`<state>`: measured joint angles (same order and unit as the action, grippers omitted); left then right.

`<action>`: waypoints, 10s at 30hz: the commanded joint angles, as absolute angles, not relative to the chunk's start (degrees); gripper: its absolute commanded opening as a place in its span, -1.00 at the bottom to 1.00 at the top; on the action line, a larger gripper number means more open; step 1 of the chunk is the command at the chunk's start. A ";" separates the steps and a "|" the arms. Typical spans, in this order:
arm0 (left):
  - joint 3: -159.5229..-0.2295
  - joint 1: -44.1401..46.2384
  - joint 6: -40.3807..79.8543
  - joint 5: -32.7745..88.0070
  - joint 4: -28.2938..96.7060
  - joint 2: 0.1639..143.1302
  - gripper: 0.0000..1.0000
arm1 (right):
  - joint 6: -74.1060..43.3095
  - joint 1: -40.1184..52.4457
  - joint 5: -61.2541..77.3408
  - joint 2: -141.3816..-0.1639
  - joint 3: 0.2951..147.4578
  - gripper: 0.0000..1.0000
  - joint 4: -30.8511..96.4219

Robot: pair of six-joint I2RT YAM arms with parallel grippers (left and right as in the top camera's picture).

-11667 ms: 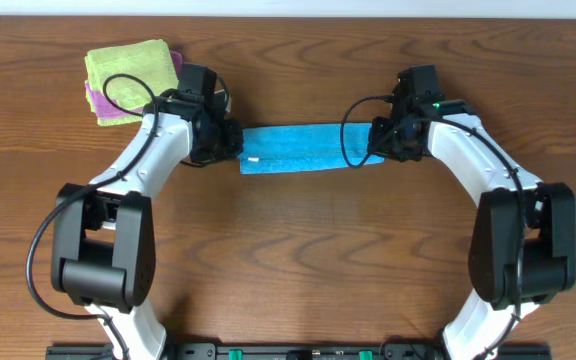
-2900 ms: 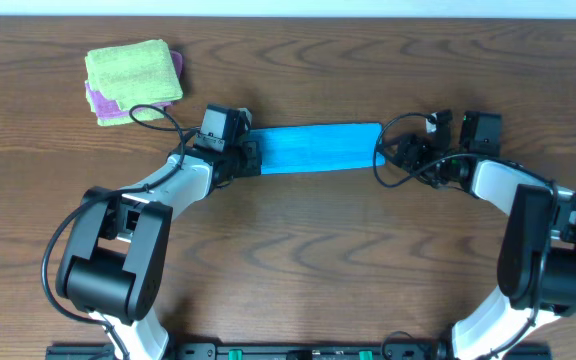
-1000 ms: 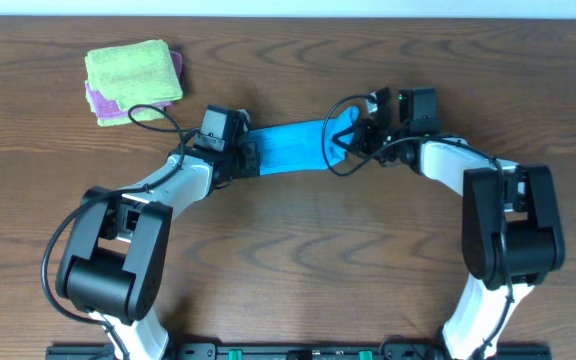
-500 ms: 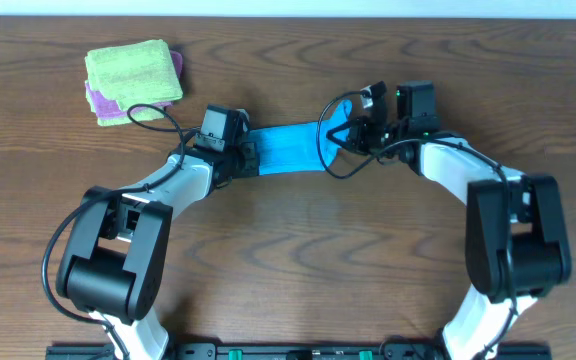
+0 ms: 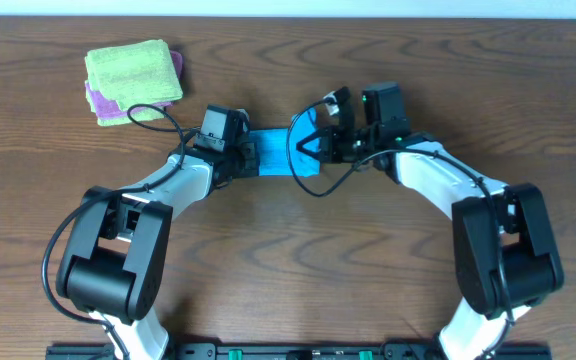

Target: Fold the cloth

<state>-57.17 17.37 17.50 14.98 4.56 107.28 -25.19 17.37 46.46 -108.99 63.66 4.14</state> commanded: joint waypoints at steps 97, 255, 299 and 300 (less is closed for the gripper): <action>-60.12 9.39 16.71 21.06 19.46 64.71 -0.88 | -27.42 31.88 29.98 -114.39 68.55 -0.97 -1.89; -42.59 -0.73 11.90 29.87 29.36 57.25 0.90 | -4.19 -9.67 13.96 -15.29 36.12 0.98 48.66; -38.41 -3.86 9.10 34.87 1.13 76.93 0.90 | -4.19 -9.67 13.54 -15.29 36.12 0.99 52.34; -38.41 -3.86 9.17 33.74 1.76 77.14 0.90 | -4.19 -9.67 13.54 -15.29 36.12 0.98 52.34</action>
